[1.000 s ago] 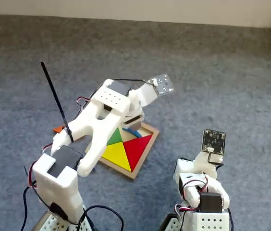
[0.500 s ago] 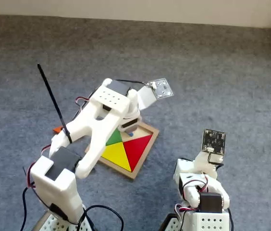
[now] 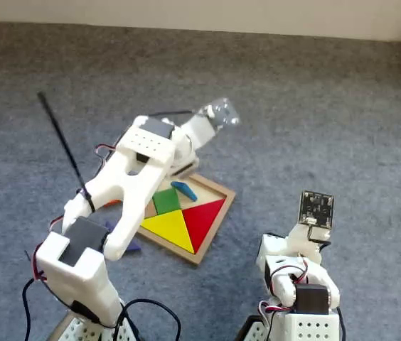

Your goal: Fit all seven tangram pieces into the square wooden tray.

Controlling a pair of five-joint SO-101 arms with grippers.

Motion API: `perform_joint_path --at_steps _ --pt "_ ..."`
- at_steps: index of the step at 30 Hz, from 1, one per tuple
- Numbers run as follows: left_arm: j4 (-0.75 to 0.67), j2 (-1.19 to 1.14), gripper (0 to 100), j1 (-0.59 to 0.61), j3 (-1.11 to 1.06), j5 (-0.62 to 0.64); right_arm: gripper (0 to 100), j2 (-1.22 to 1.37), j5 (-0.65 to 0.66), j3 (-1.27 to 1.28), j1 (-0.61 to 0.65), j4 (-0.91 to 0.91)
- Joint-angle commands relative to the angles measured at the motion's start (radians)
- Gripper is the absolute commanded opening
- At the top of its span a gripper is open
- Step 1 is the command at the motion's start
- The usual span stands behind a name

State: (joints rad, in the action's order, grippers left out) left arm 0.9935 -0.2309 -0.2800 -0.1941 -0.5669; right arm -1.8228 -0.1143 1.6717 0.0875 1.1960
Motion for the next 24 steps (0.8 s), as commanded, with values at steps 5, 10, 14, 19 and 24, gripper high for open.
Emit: perform_joint_path --at_steps 5,10,14,19,24 --pt "-0.009 0.137 16 0.005 -0.15 -0.002 0.5 -0.012 0.008 0.116 -0.01 -0.004" --pt "-0.017 0.294 16 0.002 -0.236 -0.002 0.5 -0.012 0.008 0.116 -0.01 -0.004" --pt "-0.017 0.361 16 0.002 -0.248 -0.002 0.5 -0.012 0.008 0.116 -0.01 -0.004" --pt "-0.017 0.367 16 0.002 -0.26 -0.002 0.5 -0.012 0.008 0.116 -0.01 -0.004" --pt "-0.107 0.367 16 0.001 -0.352 -0.002 0.5 -0.012 0.008 0.116 -0.01 -0.004"
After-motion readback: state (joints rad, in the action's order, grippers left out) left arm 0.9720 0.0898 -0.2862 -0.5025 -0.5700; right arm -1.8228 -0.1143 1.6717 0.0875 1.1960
